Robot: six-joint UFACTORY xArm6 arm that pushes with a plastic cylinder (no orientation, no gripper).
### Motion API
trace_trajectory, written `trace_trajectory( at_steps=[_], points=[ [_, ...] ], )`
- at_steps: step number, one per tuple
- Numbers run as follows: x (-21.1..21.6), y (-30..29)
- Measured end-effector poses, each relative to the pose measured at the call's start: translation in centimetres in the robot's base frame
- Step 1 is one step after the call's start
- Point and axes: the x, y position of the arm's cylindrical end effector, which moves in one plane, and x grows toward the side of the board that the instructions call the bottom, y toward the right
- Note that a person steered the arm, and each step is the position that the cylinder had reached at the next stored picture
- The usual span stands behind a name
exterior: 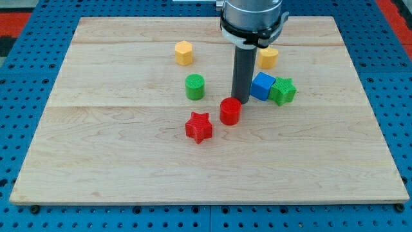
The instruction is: Move yellow heart into the yellow hexagon
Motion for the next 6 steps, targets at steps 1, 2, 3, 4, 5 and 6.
trace_trajectory(
  at_steps=[1,2,3,4,5,6],
  points=[
    [2.4,-3.4],
    [3.0,-3.7],
    [2.9,1.0],
    [1.5,3.6],
    [-0.9,3.6],
    [-3.1,2.9]
  ],
)
